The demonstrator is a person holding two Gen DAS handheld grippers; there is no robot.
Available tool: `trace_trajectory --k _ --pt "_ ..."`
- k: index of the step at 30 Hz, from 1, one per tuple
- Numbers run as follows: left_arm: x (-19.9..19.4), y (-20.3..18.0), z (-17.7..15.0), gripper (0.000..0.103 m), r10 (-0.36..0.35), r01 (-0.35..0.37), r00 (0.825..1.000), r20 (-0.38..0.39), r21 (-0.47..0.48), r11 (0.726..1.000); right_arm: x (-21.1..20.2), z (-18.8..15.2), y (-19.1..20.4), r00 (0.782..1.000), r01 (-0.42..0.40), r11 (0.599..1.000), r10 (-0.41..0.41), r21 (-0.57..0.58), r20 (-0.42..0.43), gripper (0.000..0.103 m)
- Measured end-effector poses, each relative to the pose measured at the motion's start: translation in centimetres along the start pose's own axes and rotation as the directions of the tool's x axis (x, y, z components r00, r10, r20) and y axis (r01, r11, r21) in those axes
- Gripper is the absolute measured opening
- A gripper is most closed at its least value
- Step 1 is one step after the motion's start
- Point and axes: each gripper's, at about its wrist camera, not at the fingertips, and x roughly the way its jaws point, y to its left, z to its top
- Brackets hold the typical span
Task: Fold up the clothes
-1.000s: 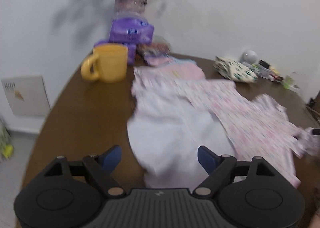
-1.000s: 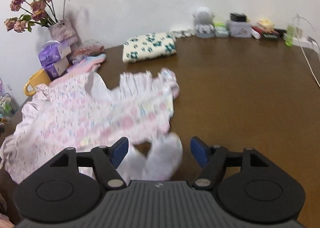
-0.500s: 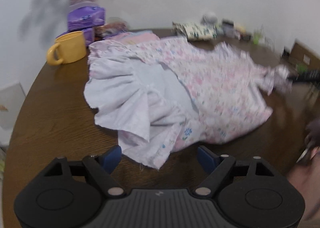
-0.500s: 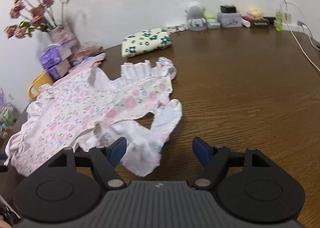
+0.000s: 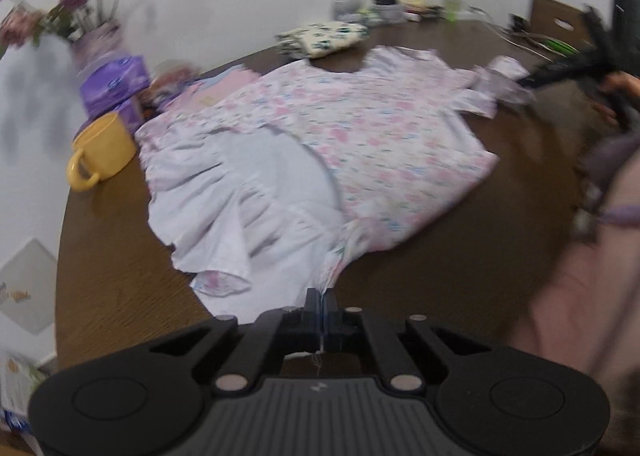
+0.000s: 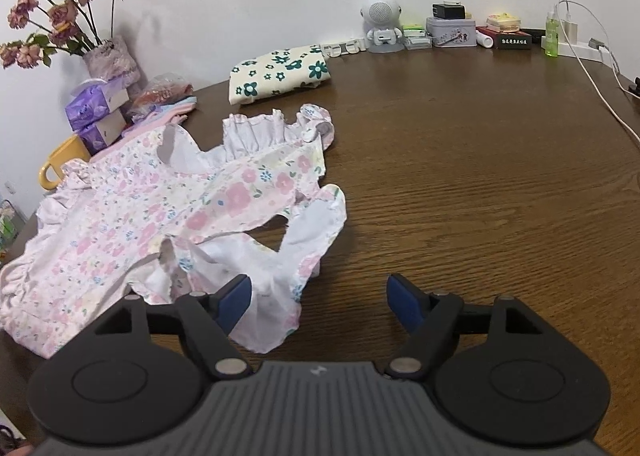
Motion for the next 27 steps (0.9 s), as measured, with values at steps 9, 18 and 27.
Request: trace_trajectory --k 9,18,27 --pt "-0.5 3.3 1.0 0.039 0.114 -0.111 0.993 0.014 -0.134 0.985 0.6 0.2 0.1 1.000 0.008 1.000 -0.008 -0.019 0.014 0.076" --pt "5.4 7.3 1.0 0.057 0.085 -0.104 0.993 -0.083 -0.258 0.960 -0.4 -0.3 -0.3 0.999 0.017 1.000 -0.017 -0.004 0.031 0.076" --pt "7.4 7.9 1.7 0.049 0.057 -0.069 0.997 -0.052 -0.268 0.961 0.1 -0.3 0.1 1.000 0.016 1.000 -0.016 -0.001 0.025 0.076"
